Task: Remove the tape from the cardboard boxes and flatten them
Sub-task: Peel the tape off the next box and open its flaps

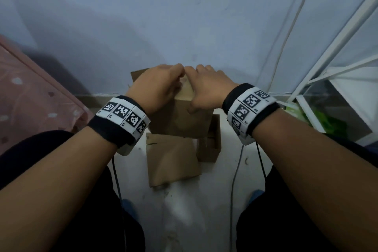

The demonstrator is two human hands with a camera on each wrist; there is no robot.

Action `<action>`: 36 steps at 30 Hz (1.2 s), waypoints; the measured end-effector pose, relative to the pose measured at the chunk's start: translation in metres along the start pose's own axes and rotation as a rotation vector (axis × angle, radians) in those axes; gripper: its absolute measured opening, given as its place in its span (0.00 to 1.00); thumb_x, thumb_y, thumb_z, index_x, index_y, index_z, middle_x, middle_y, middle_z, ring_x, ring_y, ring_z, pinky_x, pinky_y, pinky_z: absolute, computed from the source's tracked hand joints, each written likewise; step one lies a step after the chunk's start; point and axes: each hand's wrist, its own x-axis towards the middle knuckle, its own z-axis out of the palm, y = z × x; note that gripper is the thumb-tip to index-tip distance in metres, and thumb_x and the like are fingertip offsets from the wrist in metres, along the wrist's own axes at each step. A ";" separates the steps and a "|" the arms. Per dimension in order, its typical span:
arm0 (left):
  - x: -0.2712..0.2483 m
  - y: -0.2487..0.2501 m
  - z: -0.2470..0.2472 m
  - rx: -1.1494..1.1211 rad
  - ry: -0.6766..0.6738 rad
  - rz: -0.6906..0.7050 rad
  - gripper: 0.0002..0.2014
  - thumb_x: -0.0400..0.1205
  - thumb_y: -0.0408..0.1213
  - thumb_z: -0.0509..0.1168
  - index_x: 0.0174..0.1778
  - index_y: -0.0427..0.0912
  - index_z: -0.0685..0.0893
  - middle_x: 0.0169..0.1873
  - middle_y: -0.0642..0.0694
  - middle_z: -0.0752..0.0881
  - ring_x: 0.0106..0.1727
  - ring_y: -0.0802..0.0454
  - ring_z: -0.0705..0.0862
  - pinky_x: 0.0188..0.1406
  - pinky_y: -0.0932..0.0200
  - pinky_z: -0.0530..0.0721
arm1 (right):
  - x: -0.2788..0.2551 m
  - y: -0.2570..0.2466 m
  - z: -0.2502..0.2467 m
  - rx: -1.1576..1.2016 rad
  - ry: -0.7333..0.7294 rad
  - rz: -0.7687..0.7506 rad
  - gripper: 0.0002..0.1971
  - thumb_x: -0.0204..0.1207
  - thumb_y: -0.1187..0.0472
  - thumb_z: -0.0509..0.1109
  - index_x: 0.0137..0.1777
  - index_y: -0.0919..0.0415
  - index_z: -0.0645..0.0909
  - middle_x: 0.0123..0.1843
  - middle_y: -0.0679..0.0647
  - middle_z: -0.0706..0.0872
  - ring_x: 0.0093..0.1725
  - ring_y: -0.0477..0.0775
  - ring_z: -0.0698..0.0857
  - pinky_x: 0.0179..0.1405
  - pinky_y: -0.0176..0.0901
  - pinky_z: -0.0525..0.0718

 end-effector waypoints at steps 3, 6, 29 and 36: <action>-0.002 -0.002 0.000 -0.027 0.078 -0.024 0.03 0.81 0.28 0.67 0.48 0.33 0.81 0.38 0.38 0.85 0.39 0.37 0.82 0.35 0.50 0.74 | 0.000 -0.004 -0.003 -0.024 0.072 0.005 0.43 0.59 0.44 0.79 0.73 0.52 0.66 0.61 0.55 0.74 0.63 0.61 0.73 0.53 0.56 0.73; 0.000 -0.008 0.002 -0.053 0.171 -0.102 0.03 0.80 0.27 0.65 0.48 0.35 0.80 0.38 0.40 0.85 0.40 0.38 0.83 0.38 0.42 0.82 | 0.001 -0.009 -0.006 -0.035 0.118 0.019 0.40 0.59 0.44 0.78 0.71 0.54 0.67 0.60 0.55 0.74 0.62 0.61 0.73 0.51 0.56 0.72; -0.002 -0.038 -0.035 -0.411 0.373 -0.531 0.25 0.70 0.55 0.75 0.55 0.51 0.72 0.55 0.50 0.80 0.45 0.42 0.88 0.51 0.41 0.86 | 0.003 0.001 0.008 -0.099 0.257 0.009 0.58 0.56 0.37 0.81 0.84 0.56 0.58 0.72 0.56 0.72 0.72 0.62 0.71 0.75 0.62 0.68; -0.006 -0.044 -0.043 -0.342 0.333 -0.611 0.30 0.69 0.51 0.80 0.29 0.46 0.61 0.25 0.49 0.62 0.26 0.47 0.62 0.26 0.50 0.66 | 0.006 -0.001 0.018 -0.121 0.204 -0.028 0.57 0.57 0.36 0.81 0.83 0.54 0.57 0.73 0.56 0.72 0.74 0.61 0.70 0.75 0.63 0.67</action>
